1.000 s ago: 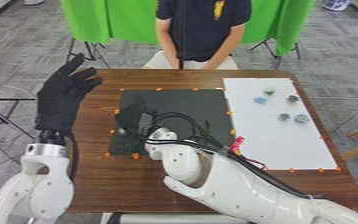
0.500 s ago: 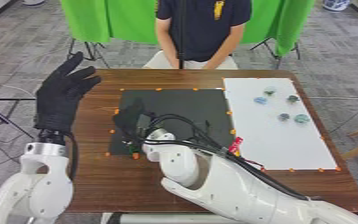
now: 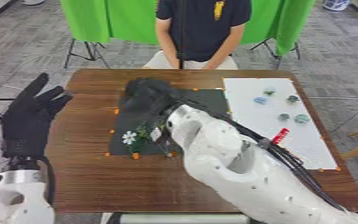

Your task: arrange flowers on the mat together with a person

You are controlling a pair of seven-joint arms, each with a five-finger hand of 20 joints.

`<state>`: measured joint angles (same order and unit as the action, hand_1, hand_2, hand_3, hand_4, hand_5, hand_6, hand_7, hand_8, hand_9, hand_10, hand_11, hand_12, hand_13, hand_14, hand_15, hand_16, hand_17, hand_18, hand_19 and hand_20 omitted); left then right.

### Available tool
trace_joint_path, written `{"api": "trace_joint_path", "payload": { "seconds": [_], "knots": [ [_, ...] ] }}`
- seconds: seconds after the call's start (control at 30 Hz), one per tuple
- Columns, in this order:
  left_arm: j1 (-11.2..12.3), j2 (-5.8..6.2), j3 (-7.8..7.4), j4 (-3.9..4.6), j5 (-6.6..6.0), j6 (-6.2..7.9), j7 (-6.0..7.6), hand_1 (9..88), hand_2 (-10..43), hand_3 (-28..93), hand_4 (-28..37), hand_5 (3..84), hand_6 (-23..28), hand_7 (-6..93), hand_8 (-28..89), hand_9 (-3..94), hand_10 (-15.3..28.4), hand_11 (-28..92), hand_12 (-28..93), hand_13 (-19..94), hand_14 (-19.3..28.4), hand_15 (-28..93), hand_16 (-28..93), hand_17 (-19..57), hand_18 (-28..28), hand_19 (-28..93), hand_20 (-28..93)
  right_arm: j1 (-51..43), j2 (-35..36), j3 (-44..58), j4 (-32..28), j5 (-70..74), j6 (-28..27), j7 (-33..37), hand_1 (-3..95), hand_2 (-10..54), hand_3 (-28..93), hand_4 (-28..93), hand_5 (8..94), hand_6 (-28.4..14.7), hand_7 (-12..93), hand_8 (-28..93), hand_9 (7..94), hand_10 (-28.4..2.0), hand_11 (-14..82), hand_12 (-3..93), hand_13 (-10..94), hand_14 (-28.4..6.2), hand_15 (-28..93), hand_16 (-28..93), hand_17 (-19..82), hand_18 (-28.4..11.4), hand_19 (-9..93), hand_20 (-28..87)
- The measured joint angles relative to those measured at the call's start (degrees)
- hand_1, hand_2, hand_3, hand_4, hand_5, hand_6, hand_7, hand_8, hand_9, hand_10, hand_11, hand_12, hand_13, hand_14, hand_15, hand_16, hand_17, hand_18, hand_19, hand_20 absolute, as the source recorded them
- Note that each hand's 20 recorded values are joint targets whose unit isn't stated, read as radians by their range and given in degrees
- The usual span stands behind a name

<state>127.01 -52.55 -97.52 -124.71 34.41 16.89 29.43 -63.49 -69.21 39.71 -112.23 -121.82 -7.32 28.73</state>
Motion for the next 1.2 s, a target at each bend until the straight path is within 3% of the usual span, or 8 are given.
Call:
{"api": "trace_joint_path", "payload": {
  "seconds": [0.07, 0.23, 0.3, 0.37, 0.43, 0.73, 0.93, 1.2],
  "knots": [
    [2.2, 0.25, -0.66, -0.25, -1.34, 0.6, 1.43, 20.6, 4.5, 77, -28.3, 40.9, 5.8, 11.3, -9, 41.5, 18.6, 23, 12, 31, 27.6, 51, -7, -7.2, 25.6, 51, 23, -2.8, 0.2, 5.5, -1.9, 6.1, -0.1, 2.1, 36.9, -7.1, 72, -24, 60.6, 1.5, 16, -12, 67.1, -14.0, 30.9, 16.7, 62, -12.5, 55, 14, 22, -24.6, 64, 18],
    [5.8, 1.48, -0.64, -0.16, -2.95, 1.38, 4.25, 18.1, 5.2, 76, -28.3, 41.4, 5.6, 10.7, -9, 42.4, 18.6, 23, 12, 31, 27.8, 51, -7, -7.2, 25.6, 50, 23, -10.1, 0.6, 18.5, -4.7, 19.5, 0.8, 3.4, 33.2, -3.0, 73, -24, 56.0, 1.5, 16, -12, 60.0, -15.3, 24.1, 15.0, 54, -14.9, 52, 12, 15, -26.3, 60, 15],
    [5.8, 2.25, 0.41, 0.33, -5.35, 1.35, 6.49, 17.7, 5.2, 76, -28.3, 41.5, 5.5, 10.4, -9, 42.8, 18.5, 22, 11, 31, 27.8, 50, -7, -7.2, 25.6, 50, 23, -13.0, 0.4, 23.3, -5.3, 24.8, 2.6, 4.3, 31.4, -2.1, 73, -24, 54.9, 1.6, 16, -12, 58.6, -15.5, 22.9, 14.8, 52, -15.4, 51, 12, 14, -26.4, 58, 14],
    [5.7, 3.08, 1.54, 0.67, -9.08, 1.32, 9.28, 17.6, 5.2, 76, -28.3, 41.6, 5.4, 10.2, -9, 43.1, 18.4, 22, 12, 31, 27.8, 50, -7, -7.3, 25.5, 50, 23, -15.6, 0.2, 27.7, -5.4, 30.3, 4.9, 4.7, 29.9, -1.5, 74, -25, 53.2, 1.6, 16, -13, 57.2, -15.4, 21.9, 14.7, 50, -15.6, 49, 11, 13, -26.5, 58, 13],
    [5.7, 3.51, 1.87, 0.86, -11.17, 1.32, 10.38, 17.6, 5.2, 76, -28.3, 41.6, 5.3, 10.1, -9, 43.2, 18.3, 22, 12, 31, 27.9, 50, -7, -7.2, 25.5, 50, 23, -17.9, 0.4, 31.2, -5.5, 35.8, 7.1, 4.3, 28.9, -0.9, 74, -25, 51.7, 1.5, 16, -12, 55.7, -16.0, 21.0, 14.6, 48, -16.2, 47, 11, 12, -26.6, 57, 12],
    [5.7, 3.58, 1.84, 1.06, -8.75, 1.41, 9.27, 18.3, 5.0, 76, -28.3, 41.4, 5.1, 10.1, -9, 42.8, 18.3, 22, 12, 31, 27.8, 50, -7, -7.2, 25.4, 50, 23, -30.3, 3.3, 44.1, -8.6, 58.9, 7.5, -2.4, 26.7, -0.6, 74, -25, 46.4, 2.2, 15, -12, 48.7, -15.7, 15.8, 14.0, 42, -17.5, 39, 10, 10, -26.5, 55, 11],
    [5.3, 3.52, 2.47, 1.17, -8.26, 1.46, 8.68, 19.1, 5.1, 76, -28.3, 41.1, 5.2, 10.1, -9, 42.5, 18.5, 22, 12, 31, 27.7, 50, -7, -7.2, 25.4, 50, 23, -37.6, 4.0, 47.4, -9.2, 60.1, 7.6, -6.4, 26.0, -0.3, 75, -26, 44.8, 2.6, 15, -12, 47.2, -15.7, 14.1, 14.2, 40, -17.6, 37, 11, 9, -26.1, 54, 11],
    [3.6, 3.68, 4.67, 1.6, -5.02, 2.6, 5.3, 19.2, 5.3, 76, -28.3, 40.5, 5.2, 10.3, -9, 41.8, 18.6, 22, 12, 31, 27.9, 50, -7, -7.3, 25.4, 50, 23, -40.5, 4.1, 47.8, -8.8, 59.9, 9.7, -9.2, 24.9, 0.6, 75, -26, 43.7, 2.8, 15, -12, 45.4, -15.0, 11.5, 14.3, 39, -17.8, 32, 13, 8, -26.1, 52, 11]
  ]
}}
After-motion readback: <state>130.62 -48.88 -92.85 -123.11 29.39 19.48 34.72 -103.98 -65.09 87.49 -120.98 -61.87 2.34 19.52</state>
